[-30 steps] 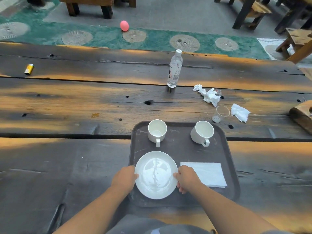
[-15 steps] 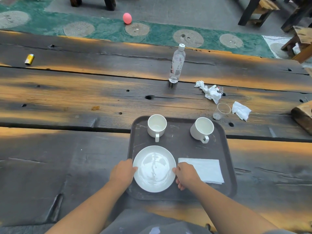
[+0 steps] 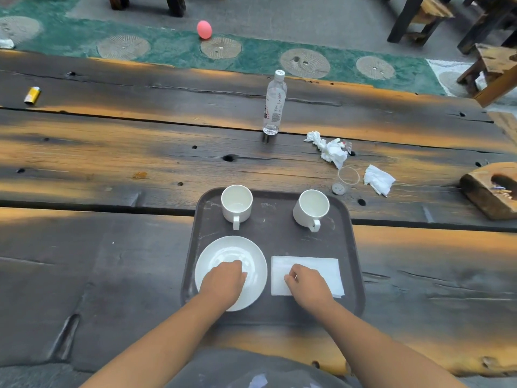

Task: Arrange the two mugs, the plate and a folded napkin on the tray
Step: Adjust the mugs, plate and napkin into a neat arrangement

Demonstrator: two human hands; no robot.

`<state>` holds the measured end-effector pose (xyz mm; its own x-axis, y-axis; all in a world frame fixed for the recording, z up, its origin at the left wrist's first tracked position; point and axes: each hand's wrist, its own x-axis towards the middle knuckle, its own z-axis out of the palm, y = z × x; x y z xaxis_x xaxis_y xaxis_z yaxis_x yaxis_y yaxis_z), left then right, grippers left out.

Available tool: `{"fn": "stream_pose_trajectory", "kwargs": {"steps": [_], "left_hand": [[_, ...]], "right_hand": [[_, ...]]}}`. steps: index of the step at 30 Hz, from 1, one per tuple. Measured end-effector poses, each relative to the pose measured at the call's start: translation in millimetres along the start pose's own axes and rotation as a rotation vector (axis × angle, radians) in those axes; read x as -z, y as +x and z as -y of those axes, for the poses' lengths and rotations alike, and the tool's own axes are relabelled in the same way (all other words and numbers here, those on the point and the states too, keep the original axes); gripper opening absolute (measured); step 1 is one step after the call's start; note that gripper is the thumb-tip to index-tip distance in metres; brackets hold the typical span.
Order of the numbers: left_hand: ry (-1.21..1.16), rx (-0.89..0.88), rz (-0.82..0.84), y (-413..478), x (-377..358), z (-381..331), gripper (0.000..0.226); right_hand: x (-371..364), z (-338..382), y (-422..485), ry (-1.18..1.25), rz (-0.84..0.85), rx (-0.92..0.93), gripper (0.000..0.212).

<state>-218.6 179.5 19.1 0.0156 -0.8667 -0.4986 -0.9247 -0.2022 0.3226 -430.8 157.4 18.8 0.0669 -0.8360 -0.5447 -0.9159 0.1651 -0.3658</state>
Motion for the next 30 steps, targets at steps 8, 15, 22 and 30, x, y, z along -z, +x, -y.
{"fn": "stream_pose_trajectory", "kwargs": {"steps": [8, 15, 22, 30], "left_hand": [[-0.078, -0.071, -0.057, -4, -16, -60, 0.025], [-0.093, -0.129, -0.106, -3, -37, -96, 0.024], [-0.074, -0.221, -0.064, -5, -55, -99, 0.053], [0.064, -0.223, 0.065, -7, -72, -97, 0.081]], "right_hand": [[28, -54, -3, -0.056, -0.044, 0.1, 0.024], [30, -96, -2, -0.103, -0.053, 0.233, 0.035], [21, -108, -4, -0.147, -0.01, 0.285, 0.057], [9, -117, -3, -0.206, 0.091, 0.325, 0.068]]}}
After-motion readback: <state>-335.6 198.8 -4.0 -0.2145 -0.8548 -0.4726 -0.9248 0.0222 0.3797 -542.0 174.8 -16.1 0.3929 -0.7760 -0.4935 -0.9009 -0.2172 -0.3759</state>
